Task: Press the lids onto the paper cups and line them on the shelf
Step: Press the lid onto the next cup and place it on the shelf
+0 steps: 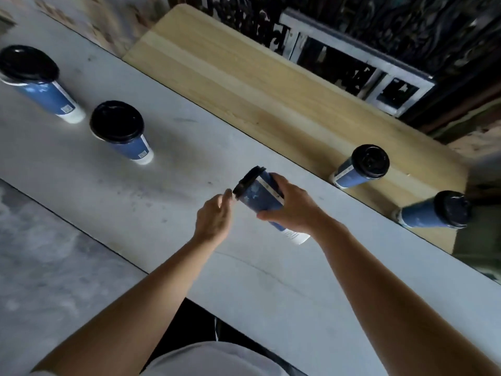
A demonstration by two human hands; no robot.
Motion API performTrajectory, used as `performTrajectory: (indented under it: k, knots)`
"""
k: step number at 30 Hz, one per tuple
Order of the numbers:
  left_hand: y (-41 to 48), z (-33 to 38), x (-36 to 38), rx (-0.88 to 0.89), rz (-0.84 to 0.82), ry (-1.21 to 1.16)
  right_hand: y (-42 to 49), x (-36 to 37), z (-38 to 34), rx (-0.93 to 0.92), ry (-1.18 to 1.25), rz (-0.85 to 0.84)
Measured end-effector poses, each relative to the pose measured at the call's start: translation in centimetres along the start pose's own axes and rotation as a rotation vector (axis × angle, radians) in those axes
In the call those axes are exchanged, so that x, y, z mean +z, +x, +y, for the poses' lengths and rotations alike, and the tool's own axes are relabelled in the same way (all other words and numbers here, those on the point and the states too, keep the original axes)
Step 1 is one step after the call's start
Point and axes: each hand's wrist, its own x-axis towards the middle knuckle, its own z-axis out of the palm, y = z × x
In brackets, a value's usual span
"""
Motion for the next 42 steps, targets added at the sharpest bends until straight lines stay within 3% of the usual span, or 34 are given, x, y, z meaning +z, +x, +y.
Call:
performTrajectory:
  k: [2,4,7,14,18,29,42]
  knots:
    - [0.8,-2.9,-0.6,0.257,0.196,0.518,0.9,-1.7,-0.2,-0.008,-0.225,-0.045]
    - [2.1,-6.1,-1.3,0.23,0.258,0.746,1.6,-3.0,-1.0,0.01,-0.463,-0.107]
    - [4.2,-9.6,-1.5,0.033,0.239,0.749,3.1,-4.4,-2.8,-0.014,-0.854,-0.15]
    - [5.2,-11.1,0.5,0.127,0.456,0.637,5.4,-3.2,-7.7,-0.058,-1.423,-0.218]
    - [5.7,-11.6,0.9,0.104,0.47,0.652,6.6,-1.3,-9.5,-0.137,-1.693,-0.248]
    - [5.3,-11.3,0.9,0.076,0.482,0.649,6.1,0.1,-11.5,-0.15,-1.955,-0.161]
    - [5.6,-11.6,1.0,0.097,0.5,0.636,5.7,-0.8,-12.4,-0.137,-1.832,-0.211]
